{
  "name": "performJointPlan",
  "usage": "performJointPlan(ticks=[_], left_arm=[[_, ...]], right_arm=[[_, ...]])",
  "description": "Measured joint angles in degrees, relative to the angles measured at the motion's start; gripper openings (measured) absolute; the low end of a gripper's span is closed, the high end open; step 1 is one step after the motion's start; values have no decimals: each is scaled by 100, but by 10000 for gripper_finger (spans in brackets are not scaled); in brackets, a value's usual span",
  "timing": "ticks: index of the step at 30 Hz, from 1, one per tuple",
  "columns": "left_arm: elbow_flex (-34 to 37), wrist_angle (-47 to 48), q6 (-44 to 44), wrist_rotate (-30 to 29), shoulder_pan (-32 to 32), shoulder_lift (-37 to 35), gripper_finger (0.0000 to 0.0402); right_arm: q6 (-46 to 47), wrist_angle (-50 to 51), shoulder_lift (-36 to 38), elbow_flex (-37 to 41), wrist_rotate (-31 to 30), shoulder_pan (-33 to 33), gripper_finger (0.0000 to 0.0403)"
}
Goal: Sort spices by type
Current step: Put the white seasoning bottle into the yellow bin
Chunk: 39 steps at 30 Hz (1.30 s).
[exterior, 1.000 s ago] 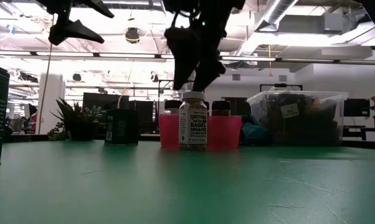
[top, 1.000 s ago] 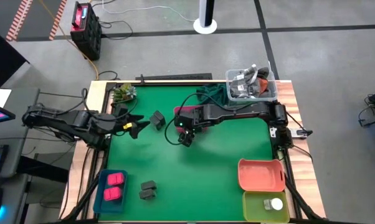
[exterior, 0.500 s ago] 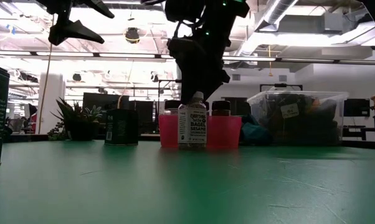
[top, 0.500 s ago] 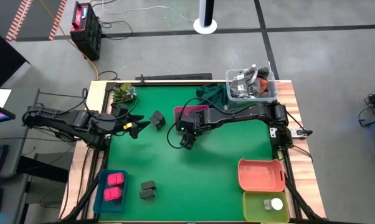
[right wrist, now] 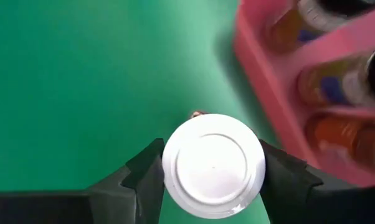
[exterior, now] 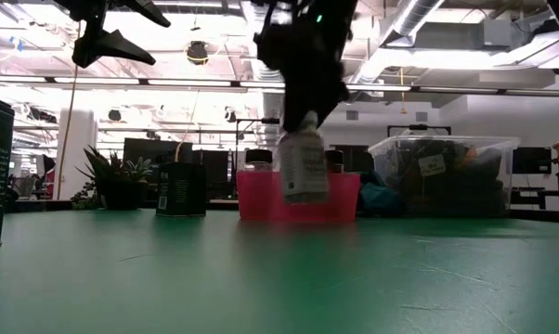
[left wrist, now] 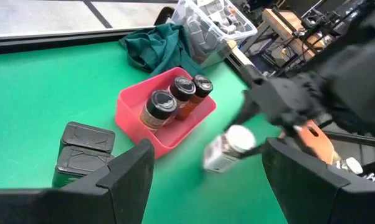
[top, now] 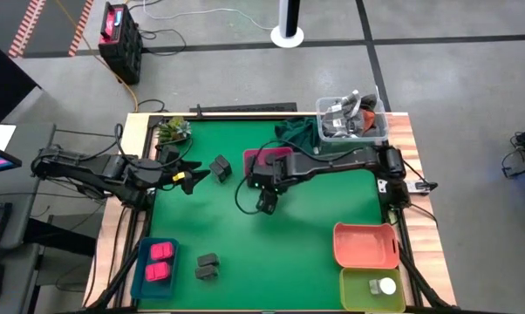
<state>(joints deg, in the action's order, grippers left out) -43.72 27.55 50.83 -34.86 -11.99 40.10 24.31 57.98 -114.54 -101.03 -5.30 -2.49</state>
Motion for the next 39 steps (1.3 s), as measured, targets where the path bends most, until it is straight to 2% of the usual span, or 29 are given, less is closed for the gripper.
performJointPlan(ticks=[4, 8, 16, 22, 28, 34, 39], left_arm=[[0, 0, 0, -27, 0, 0, 283], [0, 1, 53, -31, 0, 2, 283], [-2, -9, 91, -73, 0, 215, 283], [-2, -34, 310, -49, -37, 440, 283], [-2, -415, 346, 8, -223, 490, 283], [-2, -505, 345, 10, -492, 490, 283], [-2, -402, 343, 8, -594, 490, 283]], right_arm=[[367, 462, 221, -7, 41, -476, 231], [1182, 768, 638, 104, -305, -1239, 231], [4025, 766, 1157, 201, -945, -2966, 231], [6113, 1118, 1148, 205, -964, -4149, 233], [7989, 1986, 1139, 205, -940, -5222, 236], [9247, 2623, 1117, 205, -771, -5854, 237], [9528, 2989, 1078, 205, -774, -5979, 238]])
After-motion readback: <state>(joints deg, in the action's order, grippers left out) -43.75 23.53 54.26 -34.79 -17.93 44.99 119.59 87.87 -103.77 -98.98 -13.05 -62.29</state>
